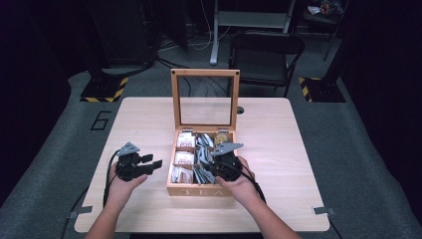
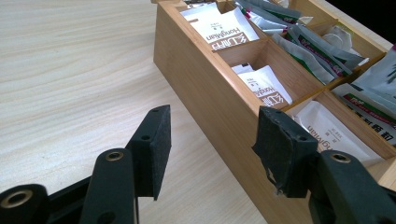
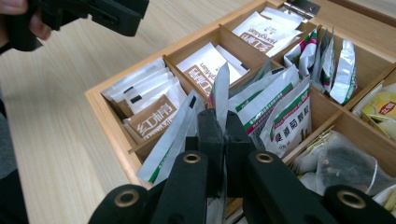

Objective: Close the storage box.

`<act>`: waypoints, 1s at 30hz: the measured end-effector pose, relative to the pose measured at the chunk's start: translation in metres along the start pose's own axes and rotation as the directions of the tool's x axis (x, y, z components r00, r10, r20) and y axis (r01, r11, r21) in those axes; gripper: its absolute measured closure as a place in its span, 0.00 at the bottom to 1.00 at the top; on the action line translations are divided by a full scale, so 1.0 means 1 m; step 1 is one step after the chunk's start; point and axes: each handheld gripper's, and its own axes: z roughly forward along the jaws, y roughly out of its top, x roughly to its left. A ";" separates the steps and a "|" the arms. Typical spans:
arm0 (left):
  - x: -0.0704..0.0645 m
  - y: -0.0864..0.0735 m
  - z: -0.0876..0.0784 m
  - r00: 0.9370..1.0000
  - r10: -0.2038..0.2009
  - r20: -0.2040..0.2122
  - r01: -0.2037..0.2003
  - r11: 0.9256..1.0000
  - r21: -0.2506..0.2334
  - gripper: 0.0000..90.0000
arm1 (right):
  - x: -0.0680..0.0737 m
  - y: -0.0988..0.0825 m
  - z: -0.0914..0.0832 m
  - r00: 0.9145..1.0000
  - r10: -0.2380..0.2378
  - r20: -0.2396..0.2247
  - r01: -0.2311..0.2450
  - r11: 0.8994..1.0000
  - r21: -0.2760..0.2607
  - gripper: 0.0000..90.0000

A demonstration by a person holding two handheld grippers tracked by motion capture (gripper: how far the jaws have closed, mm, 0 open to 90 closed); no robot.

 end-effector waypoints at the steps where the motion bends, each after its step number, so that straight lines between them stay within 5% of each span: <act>1: 0.000 0.000 0.000 1.000 0.000 0.000 0.000 1.000 0.000 0.51 | -0.001 0.002 -0.002 1.000 -0.012 -0.008 0.012 1.000 0.003 0.99; 16: 0.001 -0.001 0.001 1.000 -0.005 -0.007 0.005 1.000 -0.009 0.51 | -0.015 0.020 -0.031 1.000 0.017 -0.016 -0.017 0.999 -0.044 0.99; 30: 0.002 0.000 0.000 1.000 -0.006 -0.003 0.006 1.000 0.001 0.51 | -0.035 0.016 -0.052 0.998 0.027 0.052 -0.023 0.997 -0.069 0.99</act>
